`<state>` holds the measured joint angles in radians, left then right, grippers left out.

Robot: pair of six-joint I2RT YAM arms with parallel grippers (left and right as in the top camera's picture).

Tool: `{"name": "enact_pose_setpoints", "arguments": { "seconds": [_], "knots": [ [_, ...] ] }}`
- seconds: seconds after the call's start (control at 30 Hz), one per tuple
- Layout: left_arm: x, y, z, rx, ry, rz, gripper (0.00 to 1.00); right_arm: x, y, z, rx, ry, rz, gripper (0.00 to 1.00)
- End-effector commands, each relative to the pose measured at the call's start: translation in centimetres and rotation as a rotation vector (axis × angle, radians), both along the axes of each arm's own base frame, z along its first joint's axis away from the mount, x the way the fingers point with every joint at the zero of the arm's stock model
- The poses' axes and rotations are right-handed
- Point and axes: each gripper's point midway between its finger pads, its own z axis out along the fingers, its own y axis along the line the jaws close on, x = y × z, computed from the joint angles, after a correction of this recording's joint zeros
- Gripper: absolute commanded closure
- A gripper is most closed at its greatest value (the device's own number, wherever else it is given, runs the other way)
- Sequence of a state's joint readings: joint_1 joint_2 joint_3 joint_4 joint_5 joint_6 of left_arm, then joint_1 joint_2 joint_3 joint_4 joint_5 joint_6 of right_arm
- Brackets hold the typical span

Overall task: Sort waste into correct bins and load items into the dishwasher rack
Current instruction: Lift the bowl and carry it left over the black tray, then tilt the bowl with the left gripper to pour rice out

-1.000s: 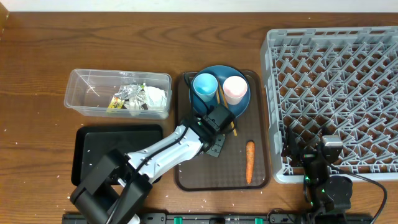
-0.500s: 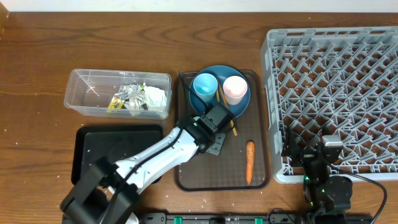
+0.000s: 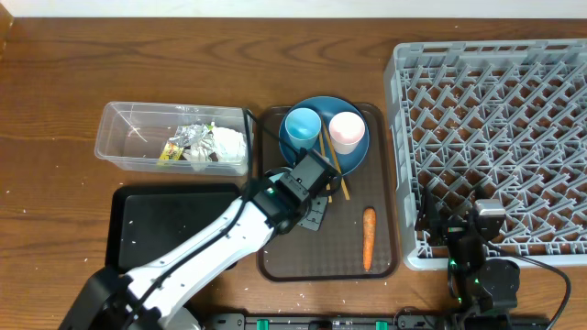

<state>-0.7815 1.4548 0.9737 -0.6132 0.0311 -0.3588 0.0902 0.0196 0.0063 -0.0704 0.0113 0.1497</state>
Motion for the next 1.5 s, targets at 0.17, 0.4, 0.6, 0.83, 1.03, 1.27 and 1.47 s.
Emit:
{"name": "enact_pose_setpoints", "arguments": {
  "seconds": [0.17,0.4,0.6,0.83,1.03,1.27,1.47],
  "knots": [
    [1.6,4.8,4.1,-0.055,-0.048,0.128,0.94,0.0,0.2,-0.2,0.01,0.007,0.008,0.01],
    [2.3,10.8,5.3,-0.087,-0.006,0.27,0.94,0.0,0.2,-0.2,0.01,0.007,0.008,0.01],
    [2.5,12.5,5.8,-0.248,0.067,0.303,0.94,0.0,0.2,-0.2,0.01,0.007,0.008,0.01],
    [2.6,12.7,8.1,-0.543,0.108,0.271,0.94,0.0,0.2,-0.2,0.01,0.007,0.008,0.01],
    [1.7,14.1,8.4,-0.646,0.132,0.287,0.94,0.0,0.2,-0.2,0.01,0.007,0.008,0.01],
    [0.4,14.2,8.5,-0.852,0.133,0.255,0.94,0.0,0.2,-0.2,0.01,0.007,0.008,0.01],
    [0.0,15.6,8.4,-0.991,0.075,0.287,0.94,0.0,0.2,-0.2,0.01,0.007,0.008,0.01]
  ]
}}
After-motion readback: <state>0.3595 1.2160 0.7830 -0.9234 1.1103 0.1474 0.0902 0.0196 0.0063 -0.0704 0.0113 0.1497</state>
